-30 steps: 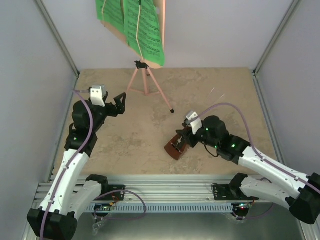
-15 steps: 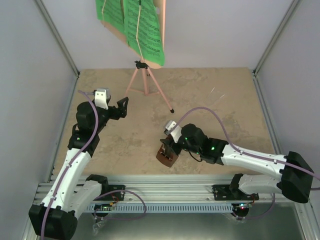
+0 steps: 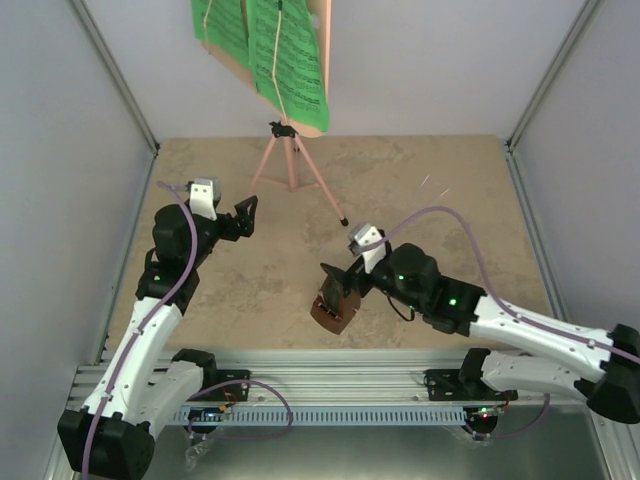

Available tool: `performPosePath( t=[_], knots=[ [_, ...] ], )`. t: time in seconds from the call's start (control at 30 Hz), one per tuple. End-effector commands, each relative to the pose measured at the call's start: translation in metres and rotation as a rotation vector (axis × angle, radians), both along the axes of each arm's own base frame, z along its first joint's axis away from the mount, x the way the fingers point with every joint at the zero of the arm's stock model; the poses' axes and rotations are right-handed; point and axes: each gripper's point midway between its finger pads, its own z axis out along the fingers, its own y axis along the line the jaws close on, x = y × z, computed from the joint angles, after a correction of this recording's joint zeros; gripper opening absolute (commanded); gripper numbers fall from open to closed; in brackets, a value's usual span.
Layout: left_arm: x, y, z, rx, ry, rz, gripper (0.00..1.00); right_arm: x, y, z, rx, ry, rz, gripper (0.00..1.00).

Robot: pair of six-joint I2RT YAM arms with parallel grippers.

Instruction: Pack up the instrument practice props

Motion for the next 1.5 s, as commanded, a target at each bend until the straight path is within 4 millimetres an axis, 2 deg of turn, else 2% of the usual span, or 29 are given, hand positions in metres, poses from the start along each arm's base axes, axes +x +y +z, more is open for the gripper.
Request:
performPosePath(
  t=[0.0, 0.13, 0.27, 0.37, 0.53, 0.67, 1.23, 1.47],
  knots=[
    [-0.002, 0.001, 0.000, 0.000, -0.007, 0.007, 0.99, 0.000, -0.022, 0.032, 0.104, -0.039, -0.076, 0.98],
    [0.000, 0.002, -0.001, 0.001, 0.000, 0.012, 0.99, -0.017, -0.040, 0.034, 0.203, -0.075, -0.038, 0.98],
    [0.000, 0.001, -0.003, 0.002, 0.008, 0.010, 0.99, -0.041, -0.040, 0.025, 0.290, -0.130, 0.089, 0.98],
    [0.001, 0.000, -0.004, 0.003, 0.013, 0.007, 0.99, -0.042, -0.045, 0.005, 0.318, -0.152, 0.082, 0.98],
    [0.001, 0.000, -0.006, 0.004, 0.019, 0.004, 0.99, -0.049, -0.038, -0.023, 0.313, -0.164, 0.137, 0.98],
    [0.002, -0.001, -0.007, 0.005, 0.024, 0.003, 0.99, -0.049, -0.028, -0.035, 0.284, -0.157, 0.167, 0.98],
    [0.003, 0.000, -0.006, 0.008, 0.024, 0.006, 0.99, -0.043, -0.021, -0.046, 0.252, -0.179, 0.157, 0.98],
    [0.003, 0.000, -0.007, 0.008, 0.028, 0.006, 0.99, -0.033, -0.015, -0.059, 0.190, -0.170, 0.124, 0.98]
  ],
)
